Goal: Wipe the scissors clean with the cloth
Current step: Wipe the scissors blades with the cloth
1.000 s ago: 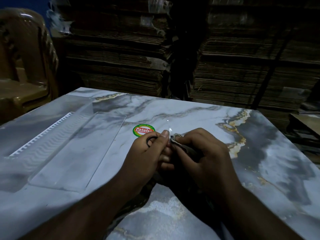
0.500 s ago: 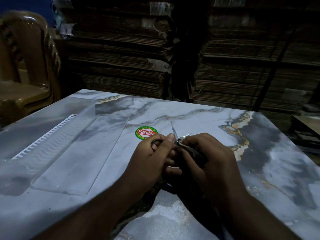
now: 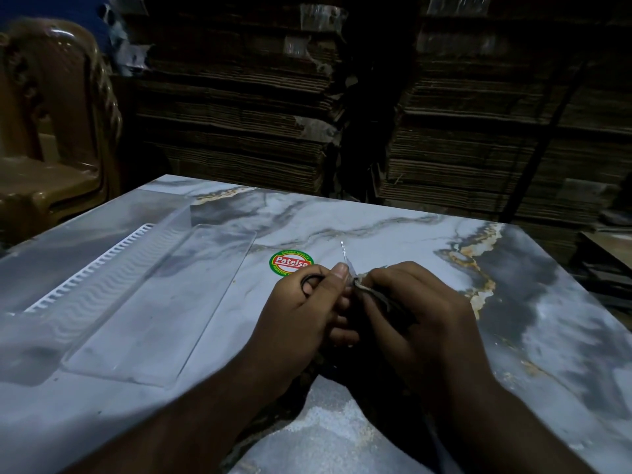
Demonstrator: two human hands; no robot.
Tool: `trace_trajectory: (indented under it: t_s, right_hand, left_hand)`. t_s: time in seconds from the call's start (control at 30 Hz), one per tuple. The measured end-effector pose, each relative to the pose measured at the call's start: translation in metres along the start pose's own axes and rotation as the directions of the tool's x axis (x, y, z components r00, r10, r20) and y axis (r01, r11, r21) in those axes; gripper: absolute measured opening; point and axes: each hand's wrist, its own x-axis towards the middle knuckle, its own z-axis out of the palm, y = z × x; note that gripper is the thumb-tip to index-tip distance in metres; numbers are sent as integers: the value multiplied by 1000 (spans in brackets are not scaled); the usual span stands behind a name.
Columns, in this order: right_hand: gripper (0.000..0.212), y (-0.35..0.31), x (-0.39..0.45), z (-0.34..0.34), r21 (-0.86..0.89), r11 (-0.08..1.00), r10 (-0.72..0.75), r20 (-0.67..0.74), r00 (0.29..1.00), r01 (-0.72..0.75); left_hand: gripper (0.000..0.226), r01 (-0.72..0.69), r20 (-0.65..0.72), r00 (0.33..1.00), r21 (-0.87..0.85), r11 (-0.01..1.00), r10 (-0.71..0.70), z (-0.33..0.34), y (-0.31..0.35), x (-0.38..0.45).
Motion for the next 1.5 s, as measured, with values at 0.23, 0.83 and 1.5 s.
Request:
trace_trajectory:
  t_s: [0.23, 0.83, 1.5]
  right_hand:
    - [6, 8, 3, -11, 110, 977, 198, -166, 966, -181]
    - [9, 17, 2, 0, 23, 984, 178, -59, 982, -177]
    - [9, 21, 0, -1, 28, 981, 191, -36, 981, -190]
  left_hand:
    - [37, 56, 0, 998, -40, 998, -56, 5, 6, -3]
    - [36, 56, 26, 998, 27, 998, -56, 1, 2, -1]
    - [34, 117, 48, 992, -6, 993, -117, 2, 5, -3]
